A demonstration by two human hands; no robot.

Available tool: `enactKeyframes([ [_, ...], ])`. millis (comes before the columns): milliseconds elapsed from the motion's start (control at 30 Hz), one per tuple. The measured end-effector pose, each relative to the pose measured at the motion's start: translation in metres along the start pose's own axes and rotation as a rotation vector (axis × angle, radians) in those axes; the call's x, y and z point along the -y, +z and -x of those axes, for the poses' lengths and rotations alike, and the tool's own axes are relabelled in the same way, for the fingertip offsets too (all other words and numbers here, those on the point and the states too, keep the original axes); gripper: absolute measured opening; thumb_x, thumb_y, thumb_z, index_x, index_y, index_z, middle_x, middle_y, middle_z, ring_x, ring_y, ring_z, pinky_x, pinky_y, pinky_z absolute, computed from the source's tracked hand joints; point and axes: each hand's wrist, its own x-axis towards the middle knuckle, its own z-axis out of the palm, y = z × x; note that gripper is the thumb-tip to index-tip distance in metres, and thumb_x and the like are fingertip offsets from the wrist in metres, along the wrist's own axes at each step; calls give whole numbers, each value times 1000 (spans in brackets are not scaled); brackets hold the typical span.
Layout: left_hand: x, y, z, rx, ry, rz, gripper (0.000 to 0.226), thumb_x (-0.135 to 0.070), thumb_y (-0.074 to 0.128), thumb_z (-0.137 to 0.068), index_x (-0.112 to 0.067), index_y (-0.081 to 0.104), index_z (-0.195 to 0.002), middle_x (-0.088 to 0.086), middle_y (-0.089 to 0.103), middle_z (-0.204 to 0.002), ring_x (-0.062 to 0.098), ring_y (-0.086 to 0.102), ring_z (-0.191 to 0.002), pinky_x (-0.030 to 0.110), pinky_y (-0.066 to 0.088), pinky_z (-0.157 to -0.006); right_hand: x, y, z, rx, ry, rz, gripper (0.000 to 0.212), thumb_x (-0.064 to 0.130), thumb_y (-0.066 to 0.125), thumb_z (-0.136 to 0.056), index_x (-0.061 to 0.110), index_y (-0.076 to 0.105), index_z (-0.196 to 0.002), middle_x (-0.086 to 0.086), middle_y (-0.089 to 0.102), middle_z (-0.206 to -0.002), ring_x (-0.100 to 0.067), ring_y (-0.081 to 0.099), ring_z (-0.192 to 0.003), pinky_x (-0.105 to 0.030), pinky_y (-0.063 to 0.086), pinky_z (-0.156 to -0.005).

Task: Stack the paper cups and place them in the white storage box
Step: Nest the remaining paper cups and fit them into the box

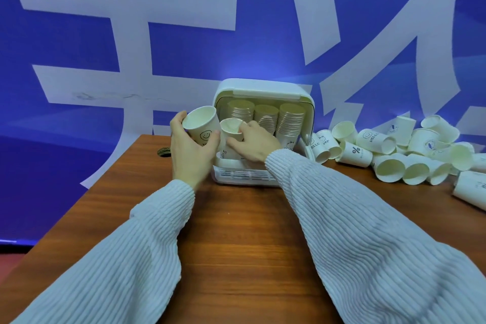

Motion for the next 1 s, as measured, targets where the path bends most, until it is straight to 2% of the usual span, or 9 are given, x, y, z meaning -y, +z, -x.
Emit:
enactKeyframes([
  [133,-2,3,-13,36,14,-71,82,-36,80,-86,-18,35,-152,-1,47,-147,19,49,-130,33,43,-107,-7,9,1,63,-79,117,76,73,36,-97,10,59,-133,-4,32,-164,-32,52,-133,-50,48,-102],
  [233,-3,7,-21,83,41,-122,80,-40,80,-85,-19,38,-151,-2,50,-145,19,51,-128,37,46,-107,-8,8,3,111,-109,126,69,69,35,-99,10,63,-122,-7,38,-157,-32,56,-126,-51,49,-100],
  [300,-4,12,-23,134,53,-155,80,-42,80,-84,-20,39,-150,-2,52,-143,20,52,-127,42,47,-107,-9,6,3,120,-112,32,59,69,44,-94,17,64,-116,-6,55,-138,-27,63,-111,-51,54,-94],
  [400,-5,21,-25,202,99,-214,80,-41,79,-81,-19,42,-148,0,54,-142,21,53,-127,47,47,-107,-12,4,5,125,-58,-184,69,65,65,-84,20,44,-133,-1,67,-114,-22,67,-96,-48,56,-90],
  [533,-14,30,-29,241,163,-275,79,-36,79,-83,-16,41,-150,4,52,-144,23,52,-130,47,45,-109,-16,4,9,93,-30,-297,99,58,77,-82,25,16,-153,-7,65,-131,-29,67,-109,-47,53,-98],
  [667,-21,36,-32,259,155,-325,80,-36,78,-85,-16,39,-151,5,51,-148,24,49,-134,43,42,-112,-16,6,10,64,-30,-334,115,65,77,-76,38,1,-158,-10,66,-133,-31,68,-107,-47,54,-97],
  [833,-5,41,-30,476,6,-493,67,-57,60,-79,-14,56,-131,6,61,-122,27,60,-115,36,45,-88,-17,6,8,103,-12,-364,122,44,78,-80,36,-12,-161,-15,66,-133,-31,67,-111,-46,51,-102],
  [900,3,43,-28,525,17,-545,74,-59,48,-84,-15,52,-143,13,55,-144,36,51,-132,43,43,-103,-19,2,10,102,-17,-385,121,28,77,-84,29,-15,-163,-14,69,-127,-29,69,-107,-42,52,-99],
  [1000,6,46,-25,628,61,-750,75,-62,35,-99,-20,28,-162,8,23,-170,38,28,-150,53,26,-119,-23,-6,19,45,-60,-403,112,20,71,-87,29,-9,-165,-11,66,-132,-26,68,-107,-41,53,-97],
])
